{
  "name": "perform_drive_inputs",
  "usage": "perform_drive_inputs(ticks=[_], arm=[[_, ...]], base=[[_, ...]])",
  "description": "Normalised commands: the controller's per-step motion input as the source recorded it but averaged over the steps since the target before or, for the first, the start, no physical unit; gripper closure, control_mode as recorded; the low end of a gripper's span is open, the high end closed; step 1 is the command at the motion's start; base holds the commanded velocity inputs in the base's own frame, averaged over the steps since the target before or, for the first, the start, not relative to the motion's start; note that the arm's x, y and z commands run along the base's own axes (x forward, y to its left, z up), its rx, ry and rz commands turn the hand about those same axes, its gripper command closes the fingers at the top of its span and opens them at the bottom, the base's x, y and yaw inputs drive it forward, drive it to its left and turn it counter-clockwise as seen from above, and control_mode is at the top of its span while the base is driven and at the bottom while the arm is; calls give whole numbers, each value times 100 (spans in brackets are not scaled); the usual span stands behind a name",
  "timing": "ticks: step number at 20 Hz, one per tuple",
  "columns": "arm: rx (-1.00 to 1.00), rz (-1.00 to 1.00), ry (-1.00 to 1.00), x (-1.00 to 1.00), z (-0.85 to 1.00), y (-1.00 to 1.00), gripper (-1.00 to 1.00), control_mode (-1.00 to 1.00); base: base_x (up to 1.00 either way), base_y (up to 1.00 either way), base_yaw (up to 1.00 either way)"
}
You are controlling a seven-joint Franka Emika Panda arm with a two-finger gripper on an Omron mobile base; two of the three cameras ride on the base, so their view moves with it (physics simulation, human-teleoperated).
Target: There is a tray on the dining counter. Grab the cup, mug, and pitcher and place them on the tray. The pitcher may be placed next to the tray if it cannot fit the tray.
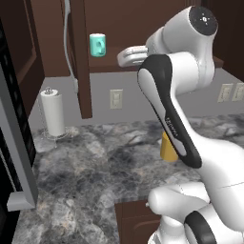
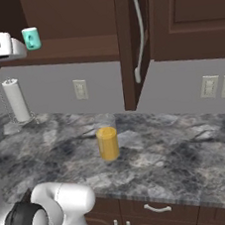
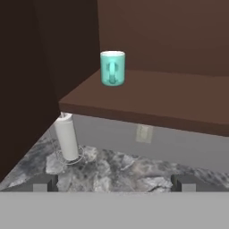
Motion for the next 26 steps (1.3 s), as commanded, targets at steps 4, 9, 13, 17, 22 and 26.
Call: perform_drive_inputs(ticks=[4,9,13,17,22,26], arm=[[5,0,0,27,0,2,-100,-100],[3,0,0,33,10,6,-100,-100],[0,0,0,34,14,15,-100,-100],[0,0,0,25,7,19,-100,-100],[0,0,0,29,0,12,-100,-100],[0,0,0,30,0,0,-100,-100]], base=[[0,0,0],[0,0,0],[0,0,0],[0,0,0],[0,0,0],[0,0,0]])
